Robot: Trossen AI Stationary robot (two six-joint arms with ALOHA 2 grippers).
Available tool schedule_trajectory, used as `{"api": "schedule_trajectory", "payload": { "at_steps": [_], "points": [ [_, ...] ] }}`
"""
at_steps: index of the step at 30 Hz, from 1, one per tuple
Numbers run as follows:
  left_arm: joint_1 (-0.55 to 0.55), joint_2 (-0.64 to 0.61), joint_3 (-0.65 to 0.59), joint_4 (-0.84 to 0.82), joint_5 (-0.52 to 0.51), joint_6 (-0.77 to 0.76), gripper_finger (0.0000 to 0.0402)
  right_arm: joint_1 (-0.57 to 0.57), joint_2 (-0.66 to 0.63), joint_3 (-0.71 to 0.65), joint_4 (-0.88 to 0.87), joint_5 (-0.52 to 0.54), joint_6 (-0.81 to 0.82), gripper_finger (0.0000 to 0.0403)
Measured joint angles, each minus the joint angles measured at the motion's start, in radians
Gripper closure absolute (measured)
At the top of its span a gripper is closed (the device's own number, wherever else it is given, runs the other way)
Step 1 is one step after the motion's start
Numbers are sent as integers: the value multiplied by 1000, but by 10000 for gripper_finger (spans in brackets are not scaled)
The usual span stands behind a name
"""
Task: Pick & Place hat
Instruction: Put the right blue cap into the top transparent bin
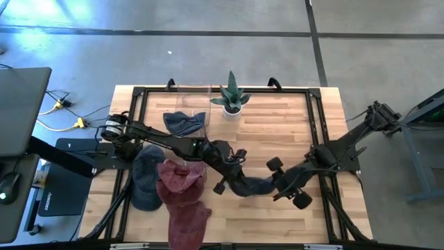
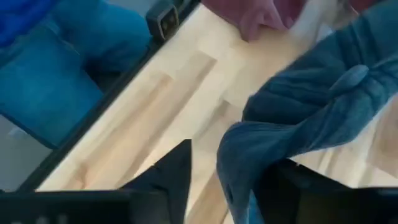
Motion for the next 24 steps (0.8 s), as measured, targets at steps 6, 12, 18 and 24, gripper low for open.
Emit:
{"api": "schedule_trajectory", "payload": {
  "at_steps": [6,12,18,24],
  "points": [
    [0,0,0,17,155,-1,376,-1,8,0,65,-69,6,364],
    [-1,0,0,69,304,-3,329,0,8,0,128,-150,-23,384],
    [0,-2,0,133,202,-58,247,-2,8,0,176,-154,-92,394],
    [0,21,3,150,51,-91,194,-2,8,0,180,-97,-137,398]
  ]
}}
